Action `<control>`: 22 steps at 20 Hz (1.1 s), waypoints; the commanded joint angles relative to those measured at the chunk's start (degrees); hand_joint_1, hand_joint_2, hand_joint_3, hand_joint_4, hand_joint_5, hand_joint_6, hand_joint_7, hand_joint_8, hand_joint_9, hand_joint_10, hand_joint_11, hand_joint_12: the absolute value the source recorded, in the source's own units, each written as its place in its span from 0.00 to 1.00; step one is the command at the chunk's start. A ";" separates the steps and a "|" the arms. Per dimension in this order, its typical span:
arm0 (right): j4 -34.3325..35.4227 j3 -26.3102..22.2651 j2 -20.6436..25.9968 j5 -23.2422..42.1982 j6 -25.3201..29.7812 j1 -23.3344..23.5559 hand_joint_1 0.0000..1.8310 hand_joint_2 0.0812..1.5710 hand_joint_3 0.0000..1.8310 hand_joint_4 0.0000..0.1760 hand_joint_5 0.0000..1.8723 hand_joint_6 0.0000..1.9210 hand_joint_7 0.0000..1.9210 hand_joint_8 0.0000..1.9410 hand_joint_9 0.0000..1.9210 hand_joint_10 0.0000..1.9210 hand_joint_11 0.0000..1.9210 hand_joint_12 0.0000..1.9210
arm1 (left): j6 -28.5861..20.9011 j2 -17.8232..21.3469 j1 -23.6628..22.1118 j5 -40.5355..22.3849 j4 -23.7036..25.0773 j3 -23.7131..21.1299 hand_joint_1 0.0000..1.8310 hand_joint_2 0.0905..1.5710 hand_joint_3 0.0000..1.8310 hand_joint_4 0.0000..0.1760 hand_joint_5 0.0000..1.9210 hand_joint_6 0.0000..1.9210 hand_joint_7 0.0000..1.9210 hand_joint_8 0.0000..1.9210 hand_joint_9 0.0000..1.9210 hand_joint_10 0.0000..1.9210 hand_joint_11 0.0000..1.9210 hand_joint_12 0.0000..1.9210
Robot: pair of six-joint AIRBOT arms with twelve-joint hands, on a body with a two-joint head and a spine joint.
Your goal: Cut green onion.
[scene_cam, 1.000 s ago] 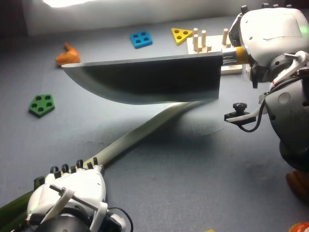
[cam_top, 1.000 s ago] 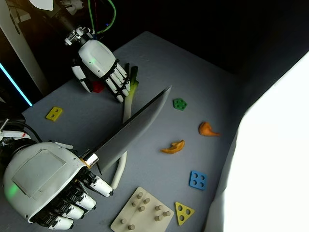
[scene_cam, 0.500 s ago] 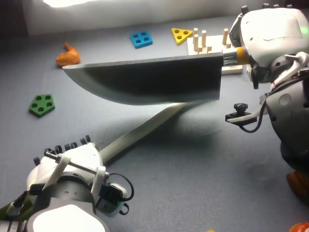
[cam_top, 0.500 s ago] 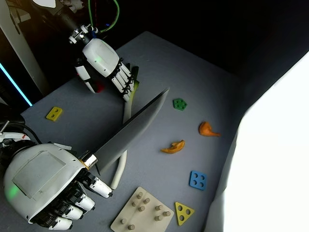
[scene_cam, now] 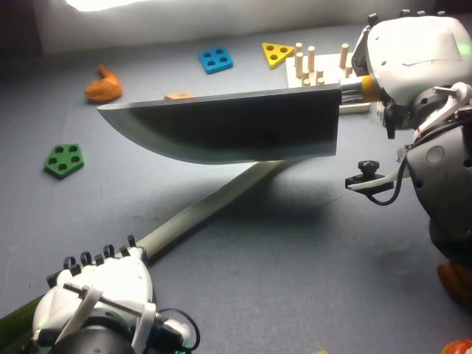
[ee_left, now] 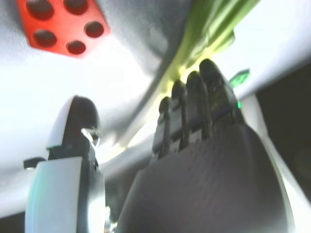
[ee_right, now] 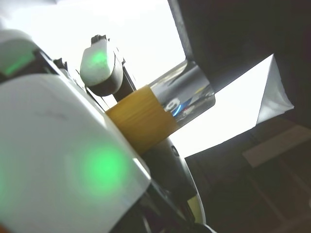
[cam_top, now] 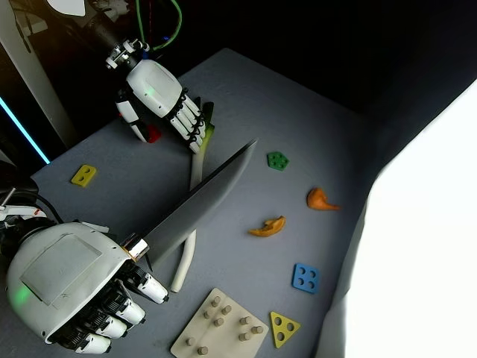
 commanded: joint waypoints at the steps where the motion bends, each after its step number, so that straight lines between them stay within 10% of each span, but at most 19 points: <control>1: -4.71 0.35 0.35 5.53 0.46 0.65 0.89 0.49 0.40 1.00 0.74 1.00 0.80 1.00 0.84 1.00 0.86 1.00 | -0.05 -0.55 0.38 3.81 2.84 -0.16 0.40 0.78 0.01 0.34 0.04 0.00 0.06 0.00 0.05 0.00 0.00 0.25; 5: -4.73 0.49 0.35 5.38 0.62 0.80 0.88 0.47 0.41 1.00 0.75 1.00 0.79 1.00 0.83 1.00 0.85 1.00 | -0.51 -1.71 1.03 3.81 2.84 -0.10 0.23 0.81 0.00 0.34 0.00 0.00 0.02 0.00 0.02 0.00 0.00 0.16; 8: -5.02 0.49 0.35 5.36 0.76 0.81 0.89 0.47 0.41 1.00 0.73 1.00 0.79 1.00 0.83 1.00 0.85 1.00 | -0.51 -2.36 1.20 3.81 2.68 0.05 0.22 0.81 0.00 0.18 0.03 0.01 0.08 0.01 0.06 0.01 0.00 0.28; 22: -6.06 -0.61 1.52 4.72 0.89 -1.15 0.89 0.47 0.41 1.00 0.76 1.00 0.81 1.00 0.85 1.00 0.87 1.00 | -0.52 -2.40 2.69 3.80 2.70 -0.42 0.13 0.83 0.00 0.06 0.03 0.00 0.03 0.00 0.02 0.00 0.00 0.15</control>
